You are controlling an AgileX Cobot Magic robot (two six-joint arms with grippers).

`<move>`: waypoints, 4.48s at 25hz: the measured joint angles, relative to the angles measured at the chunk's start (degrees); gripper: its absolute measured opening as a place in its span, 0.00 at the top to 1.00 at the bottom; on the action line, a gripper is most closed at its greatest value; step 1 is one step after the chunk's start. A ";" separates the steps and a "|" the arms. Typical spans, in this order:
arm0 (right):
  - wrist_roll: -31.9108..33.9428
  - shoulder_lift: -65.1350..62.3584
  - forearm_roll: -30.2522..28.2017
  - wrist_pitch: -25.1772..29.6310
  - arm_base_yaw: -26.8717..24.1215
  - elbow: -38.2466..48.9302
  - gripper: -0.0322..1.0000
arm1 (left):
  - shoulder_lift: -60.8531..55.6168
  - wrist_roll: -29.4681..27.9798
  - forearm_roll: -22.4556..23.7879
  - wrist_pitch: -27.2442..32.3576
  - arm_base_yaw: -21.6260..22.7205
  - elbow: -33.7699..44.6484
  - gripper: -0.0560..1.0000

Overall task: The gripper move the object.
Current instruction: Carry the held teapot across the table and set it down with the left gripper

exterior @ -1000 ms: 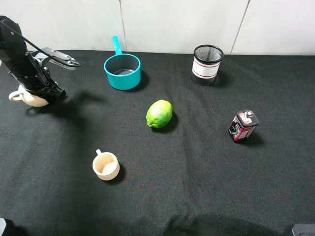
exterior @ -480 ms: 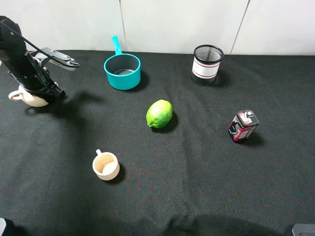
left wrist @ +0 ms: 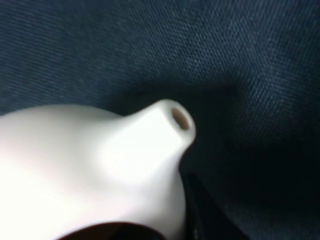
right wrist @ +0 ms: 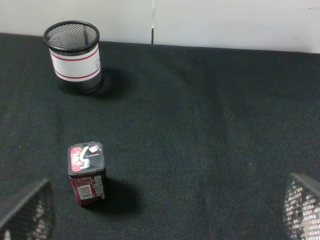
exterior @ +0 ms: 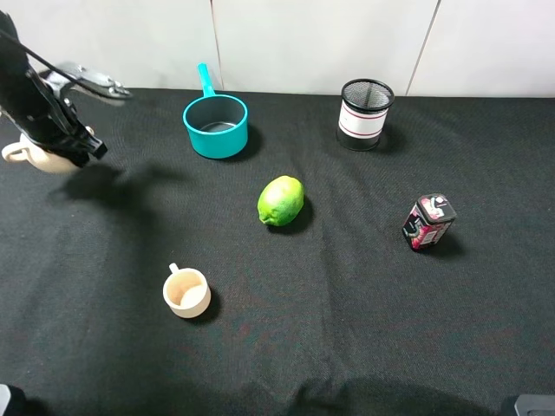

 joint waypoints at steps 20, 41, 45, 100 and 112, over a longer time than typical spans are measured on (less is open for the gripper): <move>0.00 0.00 0.00 0.00 0.00 0.00 0.30 | -13.02 0.00 -0.02 8.55 -1.37 0.00 0.85; 0.00 0.00 0.00 0.00 0.00 0.00 0.30 | -14.76 0.00 -0.02 16.75 -18.92 0.00 0.85; 0.00 0.00 0.00 0.00 0.00 0.00 0.30 | -14.76 0.00 -0.02 18.70 -21.76 0.00 0.85; 0.00 0.00 0.00 0.00 0.00 0.00 0.30 | -10.89 -21.08 -3.69 5.71 -57.44 -0.91 0.85; 0.00 0.00 0.00 0.00 0.00 0.00 0.30 | -2.73 -21.08 -4.37 -0.41 -59.77 -3.31 0.85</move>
